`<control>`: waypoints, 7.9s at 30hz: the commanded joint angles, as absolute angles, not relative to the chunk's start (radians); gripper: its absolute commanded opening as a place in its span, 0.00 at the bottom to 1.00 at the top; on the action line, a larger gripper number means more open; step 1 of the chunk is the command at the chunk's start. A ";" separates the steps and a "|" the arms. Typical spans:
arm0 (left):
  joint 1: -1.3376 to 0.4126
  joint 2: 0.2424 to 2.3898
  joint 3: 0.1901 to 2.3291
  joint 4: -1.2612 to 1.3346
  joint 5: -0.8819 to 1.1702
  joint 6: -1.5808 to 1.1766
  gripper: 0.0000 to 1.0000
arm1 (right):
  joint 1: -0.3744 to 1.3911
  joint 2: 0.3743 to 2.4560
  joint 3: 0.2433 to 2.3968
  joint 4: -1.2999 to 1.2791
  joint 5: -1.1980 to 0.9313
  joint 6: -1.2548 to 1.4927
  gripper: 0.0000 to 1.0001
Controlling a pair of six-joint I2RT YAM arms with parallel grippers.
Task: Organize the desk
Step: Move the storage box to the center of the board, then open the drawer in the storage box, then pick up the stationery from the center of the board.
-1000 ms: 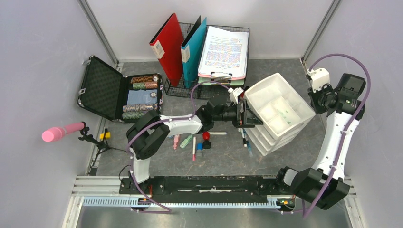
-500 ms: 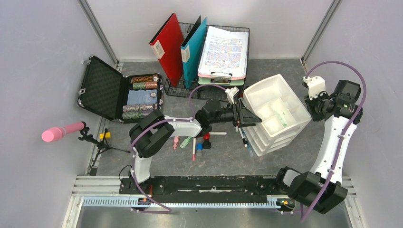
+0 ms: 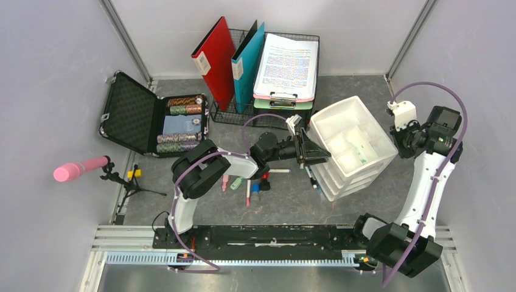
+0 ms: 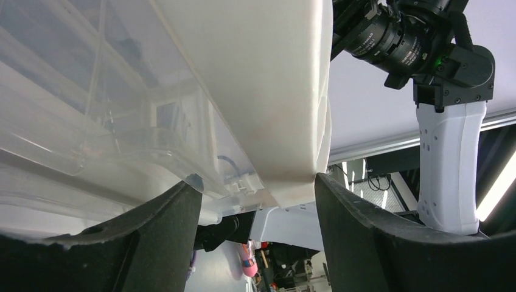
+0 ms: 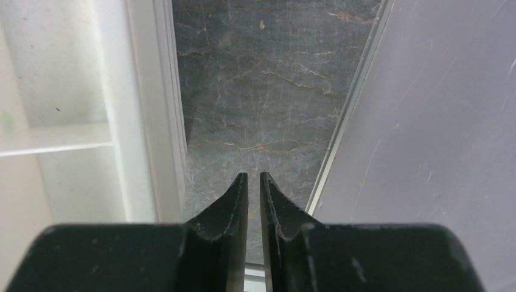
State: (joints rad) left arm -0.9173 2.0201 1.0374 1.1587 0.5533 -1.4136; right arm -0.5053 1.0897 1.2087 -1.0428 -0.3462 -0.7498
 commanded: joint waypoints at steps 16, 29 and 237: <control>-0.879 1.886 0.963 1.262 0.614 -1.414 0.70 | -0.532 1.087 1.197 -1.021 -0.330 -0.727 0.07; -0.871 1.943 0.990 1.219 0.600 -1.361 0.69 | -0.534 1.106 1.279 -1.112 -0.446 -0.778 0.09; -0.511 1.698 1.128 -0.680 0.224 0.430 0.27 | -0.426 1.036 1.073 -0.558 -0.621 -0.532 0.41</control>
State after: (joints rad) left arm -0.5079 1.7046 1.0374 -0.6586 0.1226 0.5060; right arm -0.4320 1.0683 1.0931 -0.5488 -0.5457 -0.5602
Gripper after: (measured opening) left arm 0.369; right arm 0.410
